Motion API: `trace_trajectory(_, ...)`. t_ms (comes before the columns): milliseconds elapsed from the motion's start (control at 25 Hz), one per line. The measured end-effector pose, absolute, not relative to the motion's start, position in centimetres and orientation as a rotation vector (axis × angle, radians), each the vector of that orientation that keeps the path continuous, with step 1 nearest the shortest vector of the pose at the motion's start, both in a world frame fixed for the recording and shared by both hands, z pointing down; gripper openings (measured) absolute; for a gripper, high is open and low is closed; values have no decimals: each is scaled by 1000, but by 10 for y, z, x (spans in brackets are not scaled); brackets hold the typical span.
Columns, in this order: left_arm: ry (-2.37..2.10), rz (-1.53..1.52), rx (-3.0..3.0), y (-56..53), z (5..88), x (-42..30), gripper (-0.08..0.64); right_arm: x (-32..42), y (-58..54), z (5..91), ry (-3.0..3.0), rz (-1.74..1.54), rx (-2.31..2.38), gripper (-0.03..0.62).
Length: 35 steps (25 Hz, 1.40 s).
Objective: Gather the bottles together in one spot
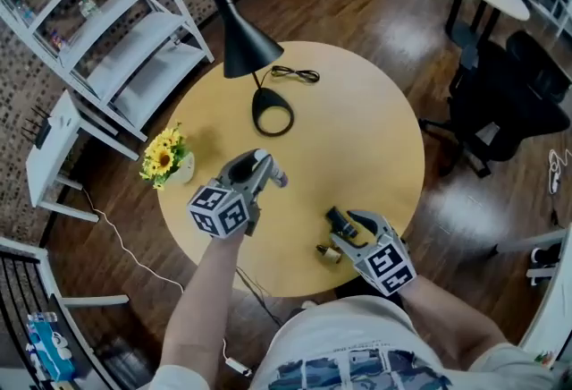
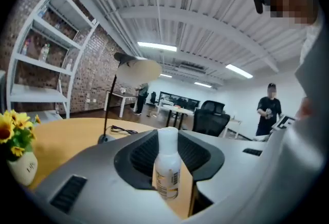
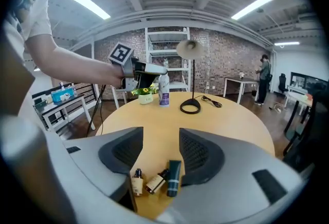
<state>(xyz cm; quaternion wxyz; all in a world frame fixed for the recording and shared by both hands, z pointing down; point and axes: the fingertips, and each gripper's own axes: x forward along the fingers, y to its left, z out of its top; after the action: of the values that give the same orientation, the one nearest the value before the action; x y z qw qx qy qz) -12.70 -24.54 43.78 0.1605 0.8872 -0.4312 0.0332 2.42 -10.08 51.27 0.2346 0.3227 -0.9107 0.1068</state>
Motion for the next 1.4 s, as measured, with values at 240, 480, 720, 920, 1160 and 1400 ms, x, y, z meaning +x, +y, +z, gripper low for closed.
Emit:
trace_trajectory(240, -1428, 233, 2464, -341, 514, -151, 112, 101, -127, 548, -2414, 459, 959, 245)
trace_trajectory(480, -1528, 319, 2476, -401, 563, -155, 112, 157, -135, 586, -2327, 611, 996, 244)
trace_trajectory(720, -1607, 337, 2476, -416, 579, -161, 114, 180, -144, 595, -2298, 667, 968, 219)
trace_trajectory(920, -1659, 297, 2485, -421, 581, -162, 114, 189, -150, 602, -2283, 671, 950, 219)
trace_trajectory(1160, -1679, 252, 2468, -412, 583, -167, 115, 188, -152, 601, -2288, 662, 954, 229)
trace_trajectory(1400, -1680, 260, 2480, -409, 571, -164, 163, 184, -148, 596, -2304, 634, 954, 244)
